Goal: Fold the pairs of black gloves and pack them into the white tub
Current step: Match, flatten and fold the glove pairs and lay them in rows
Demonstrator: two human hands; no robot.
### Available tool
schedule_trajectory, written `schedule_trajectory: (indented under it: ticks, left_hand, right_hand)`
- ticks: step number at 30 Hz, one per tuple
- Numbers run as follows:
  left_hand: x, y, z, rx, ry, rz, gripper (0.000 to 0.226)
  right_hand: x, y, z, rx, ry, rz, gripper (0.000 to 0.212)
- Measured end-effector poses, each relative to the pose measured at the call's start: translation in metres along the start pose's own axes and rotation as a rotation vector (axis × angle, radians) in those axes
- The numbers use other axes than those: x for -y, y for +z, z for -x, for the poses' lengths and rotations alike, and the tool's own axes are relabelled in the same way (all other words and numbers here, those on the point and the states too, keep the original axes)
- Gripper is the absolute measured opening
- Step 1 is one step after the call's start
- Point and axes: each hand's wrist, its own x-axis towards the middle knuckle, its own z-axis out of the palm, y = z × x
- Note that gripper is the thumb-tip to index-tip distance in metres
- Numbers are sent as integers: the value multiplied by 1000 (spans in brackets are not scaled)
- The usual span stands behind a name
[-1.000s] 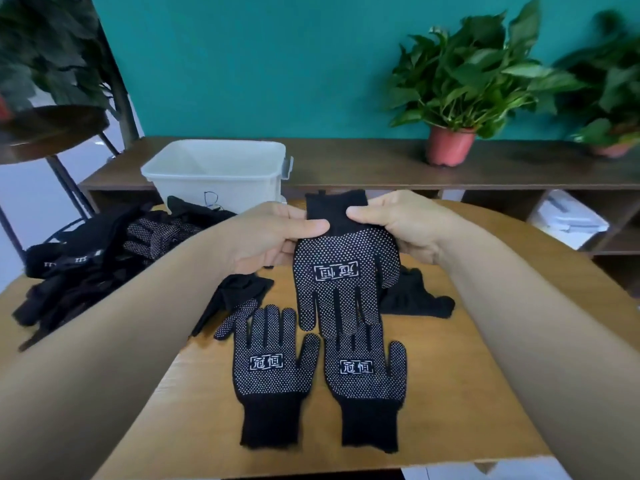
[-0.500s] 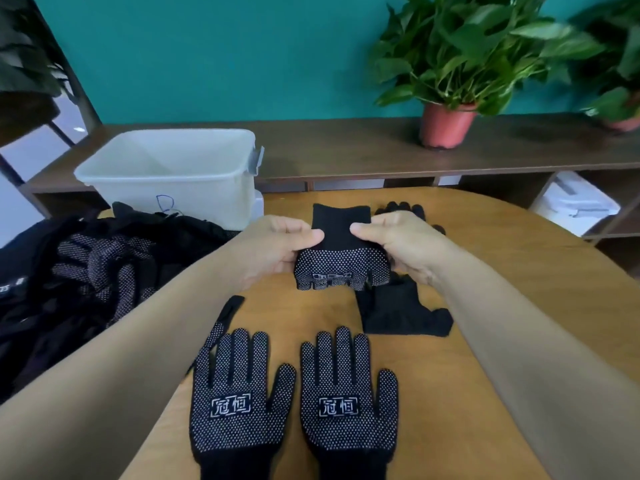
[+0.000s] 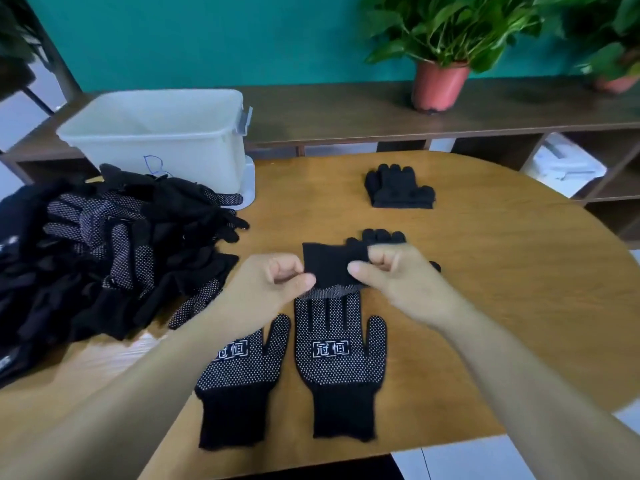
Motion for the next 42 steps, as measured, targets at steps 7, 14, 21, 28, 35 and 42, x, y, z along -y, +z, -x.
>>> schedule_trajectory:
  ticks: [7,14,21,28,35,42]
  left_hand:
    - [64,50,67,-121,168,-441,28]
    - [69,62,69,-259,469,-692,13]
    - [67,66,75,-287,603,-781,18]
    - [67,65,75,-276,643,-819,19]
    - [71,60,75,-232,707,-887,17]
    - [72,60,76,-229,720,-911,18]
  right_hand:
    - [-47,49,91,-108,-120,438,27]
    - [-54,53,93,-277,-380,559,39]
    - [-82,56,114,-152,-456,743,64]
    - [-84,59,112,-160,-490,799,67]
    - [-83,62,112,-221,-560,820,47]
    - [-88,72,110,-307,-685,876,41]
